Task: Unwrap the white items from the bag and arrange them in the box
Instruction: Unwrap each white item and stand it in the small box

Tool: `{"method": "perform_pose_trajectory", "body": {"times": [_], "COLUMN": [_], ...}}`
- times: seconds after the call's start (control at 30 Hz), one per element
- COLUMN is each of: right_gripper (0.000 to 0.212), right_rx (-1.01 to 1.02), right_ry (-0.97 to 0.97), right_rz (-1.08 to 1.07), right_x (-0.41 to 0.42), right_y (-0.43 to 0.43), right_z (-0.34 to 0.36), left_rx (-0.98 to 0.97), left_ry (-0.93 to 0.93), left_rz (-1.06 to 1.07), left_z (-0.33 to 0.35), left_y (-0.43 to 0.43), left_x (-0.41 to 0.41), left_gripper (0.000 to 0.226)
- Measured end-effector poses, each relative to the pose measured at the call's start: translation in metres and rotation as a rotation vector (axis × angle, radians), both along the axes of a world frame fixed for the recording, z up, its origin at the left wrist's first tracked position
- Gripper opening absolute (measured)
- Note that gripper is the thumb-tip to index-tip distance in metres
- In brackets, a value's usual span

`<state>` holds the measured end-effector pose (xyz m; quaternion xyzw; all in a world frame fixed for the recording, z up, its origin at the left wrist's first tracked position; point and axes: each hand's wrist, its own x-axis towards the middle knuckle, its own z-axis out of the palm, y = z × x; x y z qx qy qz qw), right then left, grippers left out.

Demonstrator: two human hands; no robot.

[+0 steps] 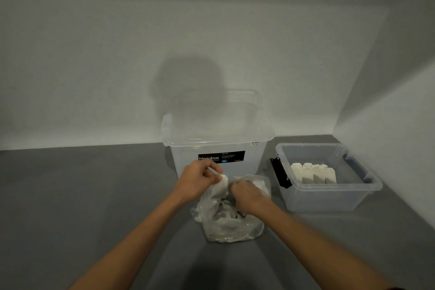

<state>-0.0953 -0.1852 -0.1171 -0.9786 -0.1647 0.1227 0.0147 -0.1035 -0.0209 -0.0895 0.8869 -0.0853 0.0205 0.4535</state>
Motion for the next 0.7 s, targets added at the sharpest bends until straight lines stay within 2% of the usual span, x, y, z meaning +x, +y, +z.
{"method": "perform_pose_trajectory", "body": {"times": [0.17, 0.27, 0.47, 0.7], "right_gripper": [0.019, 0.014, 0.021, 0.011], "right_rx": [0.101, 0.210, 0.637, 1.239], "right_ry": [-0.106, -0.096, -0.017, 0.272], "right_rz": [0.001, -0.011, -0.214, -0.510], "right_x": [0.000, -0.002, -0.005, -0.010], "right_y": [-0.003, -0.012, -0.035, -0.046], "right_z": [0.010, 0.022, 0.061, 0.077], "left_rx": [0.084, 0.079, 0.086, -0.050], "left_ry": [-0.007, -0.014, -0.019, 0.011], "left_rz": [-0.006, 0.009, -0.022, -0.091], "left_z": [0.000, 0.000, -0.002, 0.006], "left_y": [0.003, 0.006, 0.010, 0.001], "left_x": [0.000, 0.001, 0.002, -0.003], "left_gripper": [0.008, 0.009, 0.022, 0.016]}}
